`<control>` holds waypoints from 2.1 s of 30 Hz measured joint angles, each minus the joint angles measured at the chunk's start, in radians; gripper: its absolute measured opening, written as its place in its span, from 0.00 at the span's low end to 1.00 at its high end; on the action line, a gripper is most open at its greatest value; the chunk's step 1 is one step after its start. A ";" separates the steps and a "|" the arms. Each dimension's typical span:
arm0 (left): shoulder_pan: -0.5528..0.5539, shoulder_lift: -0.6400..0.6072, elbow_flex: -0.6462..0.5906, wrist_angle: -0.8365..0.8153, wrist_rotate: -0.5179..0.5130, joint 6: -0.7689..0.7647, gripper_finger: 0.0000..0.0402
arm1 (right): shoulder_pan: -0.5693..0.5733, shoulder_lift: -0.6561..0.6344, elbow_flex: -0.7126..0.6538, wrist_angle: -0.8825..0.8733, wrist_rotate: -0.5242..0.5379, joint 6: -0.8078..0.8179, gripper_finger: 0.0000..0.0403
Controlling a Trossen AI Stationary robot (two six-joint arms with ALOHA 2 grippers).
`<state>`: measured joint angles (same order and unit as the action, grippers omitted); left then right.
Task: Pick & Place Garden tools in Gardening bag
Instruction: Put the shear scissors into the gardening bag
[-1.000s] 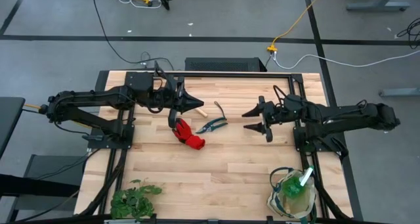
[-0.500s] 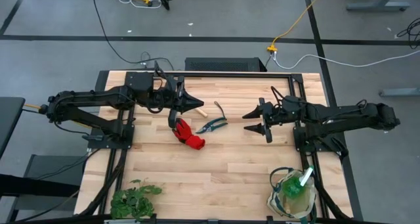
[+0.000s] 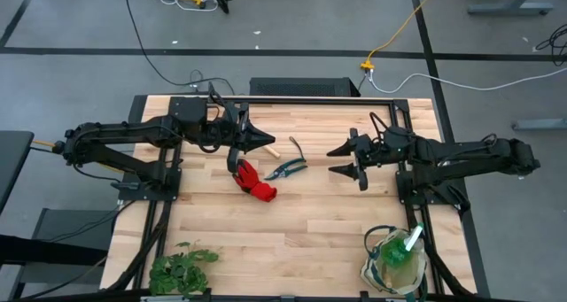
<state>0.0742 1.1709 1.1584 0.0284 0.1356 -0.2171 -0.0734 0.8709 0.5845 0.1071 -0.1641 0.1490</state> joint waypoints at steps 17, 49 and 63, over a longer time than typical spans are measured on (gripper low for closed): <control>0.001 0.000 0.000 -0.074 -0.042 -0.011 0.01 | -0.005 0.076 0.239 -0.148 0.105 -0.050 0.57; 0.113 0.094 0.001 -0.386 -0.217 -0.021 0.49 | -0.004 0.077 0.239 -0.170 0.262 0.052 0.57; 0.159 0.354 0.001 -0.381 -0.206 0.019 0.54 | -0.004 0.077 0.239 -0.170 0.283 0.025 0.57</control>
<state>0.2329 1.5245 1.1591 -0.3527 -0.0708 -0.1982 -0.0776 0.9474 0.8231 -0.0631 0.1187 0.1742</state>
